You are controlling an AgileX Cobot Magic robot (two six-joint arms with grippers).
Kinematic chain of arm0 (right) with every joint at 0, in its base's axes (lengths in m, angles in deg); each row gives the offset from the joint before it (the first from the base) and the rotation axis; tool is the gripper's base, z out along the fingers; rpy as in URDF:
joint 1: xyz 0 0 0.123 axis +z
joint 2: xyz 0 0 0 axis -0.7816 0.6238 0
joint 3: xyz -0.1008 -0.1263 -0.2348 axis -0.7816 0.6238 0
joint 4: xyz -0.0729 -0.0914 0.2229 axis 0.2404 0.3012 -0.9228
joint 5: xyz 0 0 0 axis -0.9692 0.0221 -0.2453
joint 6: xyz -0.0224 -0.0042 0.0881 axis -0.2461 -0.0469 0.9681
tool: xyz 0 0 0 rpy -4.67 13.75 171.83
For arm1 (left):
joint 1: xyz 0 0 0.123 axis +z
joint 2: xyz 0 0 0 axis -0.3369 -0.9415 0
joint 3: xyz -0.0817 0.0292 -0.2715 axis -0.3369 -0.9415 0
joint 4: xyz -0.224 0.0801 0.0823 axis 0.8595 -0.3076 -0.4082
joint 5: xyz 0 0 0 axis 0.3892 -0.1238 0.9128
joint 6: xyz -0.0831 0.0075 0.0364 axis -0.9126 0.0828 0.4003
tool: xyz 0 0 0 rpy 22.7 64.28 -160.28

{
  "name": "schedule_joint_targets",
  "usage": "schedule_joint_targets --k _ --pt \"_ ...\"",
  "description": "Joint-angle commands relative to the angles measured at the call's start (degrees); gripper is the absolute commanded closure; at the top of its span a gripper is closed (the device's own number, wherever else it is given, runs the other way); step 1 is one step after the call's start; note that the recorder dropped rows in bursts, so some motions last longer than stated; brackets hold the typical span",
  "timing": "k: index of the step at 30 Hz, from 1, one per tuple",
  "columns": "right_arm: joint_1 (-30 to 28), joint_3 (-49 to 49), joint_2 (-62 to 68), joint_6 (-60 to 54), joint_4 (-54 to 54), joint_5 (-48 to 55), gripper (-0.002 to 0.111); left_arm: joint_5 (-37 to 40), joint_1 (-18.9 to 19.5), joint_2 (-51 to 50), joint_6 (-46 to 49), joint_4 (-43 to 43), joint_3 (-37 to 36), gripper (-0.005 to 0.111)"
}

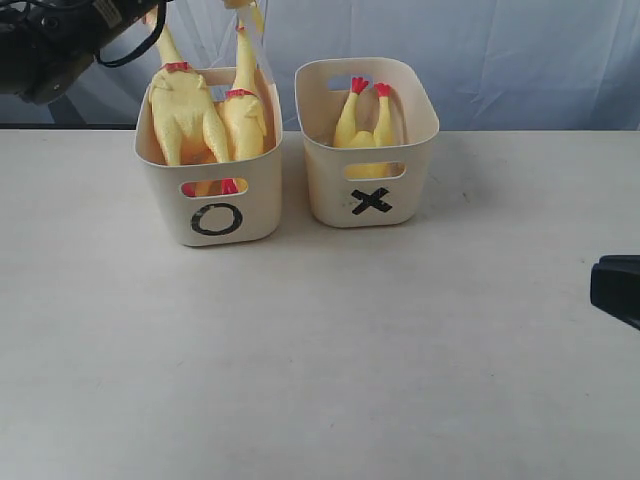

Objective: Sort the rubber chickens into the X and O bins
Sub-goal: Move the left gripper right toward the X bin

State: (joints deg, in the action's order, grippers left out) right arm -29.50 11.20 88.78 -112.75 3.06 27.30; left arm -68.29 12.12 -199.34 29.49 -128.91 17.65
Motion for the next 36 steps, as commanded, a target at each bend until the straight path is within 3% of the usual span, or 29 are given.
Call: schedule_joint_targets --k 1,10,18,28,36 --pt "-0.2 0.2 -0.3 -0.1 -0.2 -0.7 0.109 -3.4 -1.6 -0.3 1.8 1.1 0.3 0.107" --pt "-0.2 0.2 -0.3 -0.1 -0.2 -0.7 0.109 -2.2 -5.1 -0.4 5.0 1.2 0.3 0.107" --pt "-0.2 0.2 -0.3 -0.1 -0.1 -0.5 0.109 0.7 -6.9 -0.5 5.0 -4.0 0.3 0.107" --pt "-0.2 0.2 -0.3 -0.1 -0.1 -0.5 0.109 -1.2 -8.0 -5.0 3.4 -6.4 3.1 0.107" --pt "-0.2 0.2 -0.3 -0.1 -0.4 -0.7 0.109 1.7 -8.1 -6.7 -1.4 -15.6 5.8 0.107"
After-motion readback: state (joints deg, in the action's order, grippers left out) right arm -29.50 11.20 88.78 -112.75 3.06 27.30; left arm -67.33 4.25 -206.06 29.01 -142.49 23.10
